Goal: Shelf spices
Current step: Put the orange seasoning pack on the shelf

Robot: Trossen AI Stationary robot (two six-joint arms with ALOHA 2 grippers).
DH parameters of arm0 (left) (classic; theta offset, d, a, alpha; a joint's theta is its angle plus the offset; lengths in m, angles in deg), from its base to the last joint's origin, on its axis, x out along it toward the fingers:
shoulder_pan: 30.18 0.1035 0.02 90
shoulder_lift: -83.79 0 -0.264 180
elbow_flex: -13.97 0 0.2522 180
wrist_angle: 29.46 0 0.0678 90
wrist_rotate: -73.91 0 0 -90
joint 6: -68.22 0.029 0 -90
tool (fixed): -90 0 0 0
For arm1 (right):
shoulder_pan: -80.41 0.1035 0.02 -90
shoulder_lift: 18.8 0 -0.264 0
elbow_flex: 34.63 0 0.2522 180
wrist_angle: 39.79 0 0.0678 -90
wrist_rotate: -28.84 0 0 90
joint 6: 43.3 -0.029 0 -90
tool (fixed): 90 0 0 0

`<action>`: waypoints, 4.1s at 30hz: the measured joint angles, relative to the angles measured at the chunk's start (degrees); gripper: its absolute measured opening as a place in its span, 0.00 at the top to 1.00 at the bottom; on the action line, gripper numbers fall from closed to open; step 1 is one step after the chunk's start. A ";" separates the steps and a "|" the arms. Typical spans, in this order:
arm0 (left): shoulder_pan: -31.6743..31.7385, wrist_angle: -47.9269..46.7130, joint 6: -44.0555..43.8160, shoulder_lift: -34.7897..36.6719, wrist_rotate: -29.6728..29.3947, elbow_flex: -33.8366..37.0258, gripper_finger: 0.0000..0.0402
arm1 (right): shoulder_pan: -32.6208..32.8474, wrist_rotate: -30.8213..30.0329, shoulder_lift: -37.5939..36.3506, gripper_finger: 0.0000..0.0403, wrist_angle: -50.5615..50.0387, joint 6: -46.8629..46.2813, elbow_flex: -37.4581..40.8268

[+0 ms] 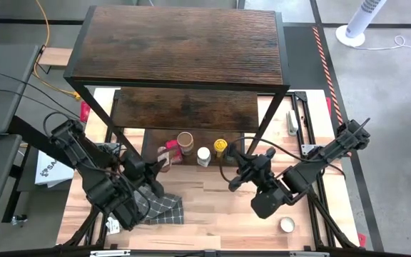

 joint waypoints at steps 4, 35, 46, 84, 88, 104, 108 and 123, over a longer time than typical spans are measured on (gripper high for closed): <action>-1.34 0.04 0.24 -0.05 0.66 0.00 1.00 | -1.35 0.57 -0.20 1.00 -1.50 2.94 0.00; 4.51 0.08 -12.32 -14.15 17.91 -0.02 1.00 | -10.05 9.15 -12.31 1.00 -42.13 -6.72 0.00; 9.35 0.02 -20.31 -14.07 20.96 -0.02 1.00 | -10.02 11.25 -18.93 1.00 -44.18 -0.16 0.00; 22.92 0.02 4.23 -1.18 5.49 -1.22 1.00 | -7.79 13.40 -23.13 1.00 -51.15 -0.81 0.00; 24.05 0.04 8.80 -0.69 4.06 -1.14 1.00 | -7.78 13.33 -24.14 1.00 -51.55 -1.34 0.00; 31.03 -0.04 22.78 11.48 -2.41 5.47 1.00 | -7.15 13.05 -25.81 1.00 -52.29 0.90 0.00; 30.35 0.04 20.96 13.07 -2.46 6.69 1.00 | -7.15 13.34 -25.81 1.00 -52.27 0.47 0.00; 23.11 0.15 2.67 6.07 4.69 14.26 1.00 | -7.15 14.11 -25.81 1.00 -50.54 0.53 0.00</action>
